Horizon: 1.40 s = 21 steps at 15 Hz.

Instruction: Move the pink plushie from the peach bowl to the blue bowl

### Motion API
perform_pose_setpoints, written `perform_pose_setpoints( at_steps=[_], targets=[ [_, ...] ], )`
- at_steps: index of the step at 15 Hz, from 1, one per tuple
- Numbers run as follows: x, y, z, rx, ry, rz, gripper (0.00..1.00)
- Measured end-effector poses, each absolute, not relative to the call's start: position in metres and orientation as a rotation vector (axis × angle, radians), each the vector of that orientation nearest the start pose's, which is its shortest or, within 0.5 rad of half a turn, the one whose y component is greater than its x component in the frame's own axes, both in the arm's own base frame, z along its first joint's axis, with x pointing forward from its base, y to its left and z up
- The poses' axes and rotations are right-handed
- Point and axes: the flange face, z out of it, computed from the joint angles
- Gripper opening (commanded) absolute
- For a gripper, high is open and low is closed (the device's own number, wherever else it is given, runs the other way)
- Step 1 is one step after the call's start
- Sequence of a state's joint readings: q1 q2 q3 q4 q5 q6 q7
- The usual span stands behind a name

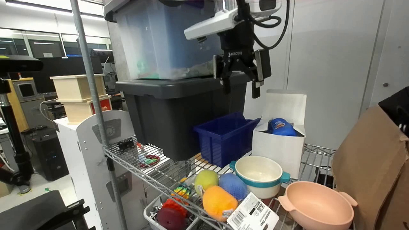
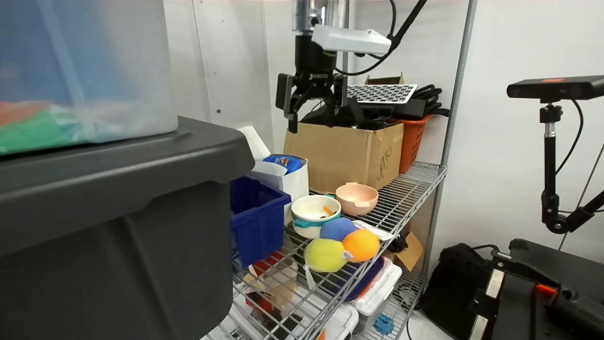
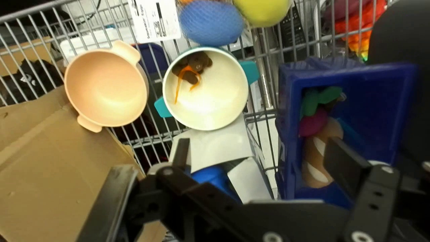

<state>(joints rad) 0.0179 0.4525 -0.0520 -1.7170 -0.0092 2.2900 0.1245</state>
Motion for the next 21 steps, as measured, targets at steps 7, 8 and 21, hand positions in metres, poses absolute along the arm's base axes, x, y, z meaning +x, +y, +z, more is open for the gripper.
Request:
perform_pose_setpoints(
  at_steps=[7, 8, 21],
  targets=[
    [0.575, -0.028, 0.368, -3.154, 0.084, -0.101, 1.00],
    [0.562, -0.028, 0.376, -3.152, 0.061, -0.094, 1.00],
    [0.434, -0.021, 0.477, -3.111, -0.125, -0.017, 1.00]
  ],
)
